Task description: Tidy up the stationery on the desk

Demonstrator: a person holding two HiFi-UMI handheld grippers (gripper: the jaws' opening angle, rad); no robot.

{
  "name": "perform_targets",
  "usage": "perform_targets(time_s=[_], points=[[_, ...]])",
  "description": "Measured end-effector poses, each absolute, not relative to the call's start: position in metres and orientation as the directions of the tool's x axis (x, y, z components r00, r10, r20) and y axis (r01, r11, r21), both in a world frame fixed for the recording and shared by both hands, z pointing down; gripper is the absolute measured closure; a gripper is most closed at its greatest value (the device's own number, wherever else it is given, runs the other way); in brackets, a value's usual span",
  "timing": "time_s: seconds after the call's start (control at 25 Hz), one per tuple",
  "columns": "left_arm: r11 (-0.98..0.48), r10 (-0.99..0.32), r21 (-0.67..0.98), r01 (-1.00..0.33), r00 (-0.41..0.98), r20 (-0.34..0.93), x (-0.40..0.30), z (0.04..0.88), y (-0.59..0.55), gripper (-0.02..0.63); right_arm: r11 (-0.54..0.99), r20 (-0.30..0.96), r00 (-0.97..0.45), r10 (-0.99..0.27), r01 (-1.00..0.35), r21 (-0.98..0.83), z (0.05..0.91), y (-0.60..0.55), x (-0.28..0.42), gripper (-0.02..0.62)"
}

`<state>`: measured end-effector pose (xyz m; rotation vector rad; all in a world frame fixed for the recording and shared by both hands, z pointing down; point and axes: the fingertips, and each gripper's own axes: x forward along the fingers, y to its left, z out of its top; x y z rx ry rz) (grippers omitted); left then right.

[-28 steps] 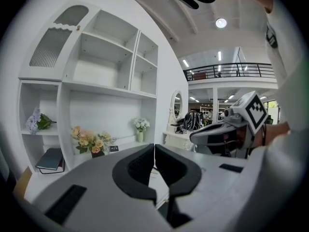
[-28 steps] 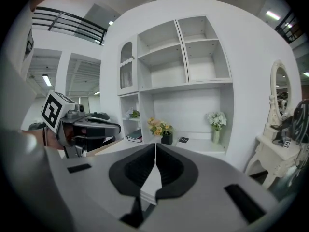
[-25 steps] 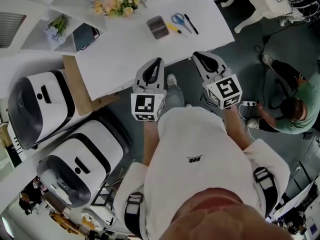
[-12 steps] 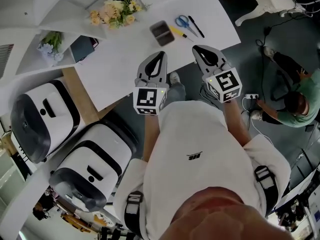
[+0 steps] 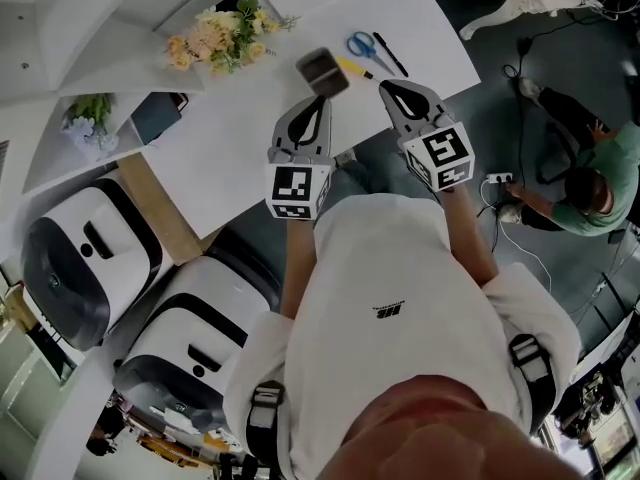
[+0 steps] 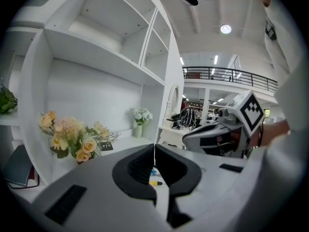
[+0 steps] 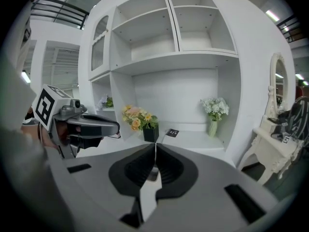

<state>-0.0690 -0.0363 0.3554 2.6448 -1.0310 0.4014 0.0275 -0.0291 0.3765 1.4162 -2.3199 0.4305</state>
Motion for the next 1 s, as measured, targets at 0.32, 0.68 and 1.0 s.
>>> perform_targets(time_s=[0.32, 0.68, 1.0], points=[[-0.707, -0.599, 0.175, -0.685, 0.712, 0.367, -0.064, 0.375, -0.052, 0.606, 0.436, 0.499, -0.409, -0.764, -0.897, -0.067, 0.391, -0.046, 0.032, 0.597], [-0.687, -0.599, 0.187, -0.702, 0.693, 0.401, -0.055, 0.396, -0.066, 0.606, 0.466, 0.535, -0.438, -0.723, -0.88, -0.091, 0.418, -0.061, 0.038, 0.597], [-0.657, -0.605, 0.191, -0.729, 0.661, 0.443, -0.049, 0.422, -0.079, 0.606, 0.515, 0.576, -0.482, -0.66, -0.849, -0.119, 0.45, -0.076, 0.038, 0.597]])
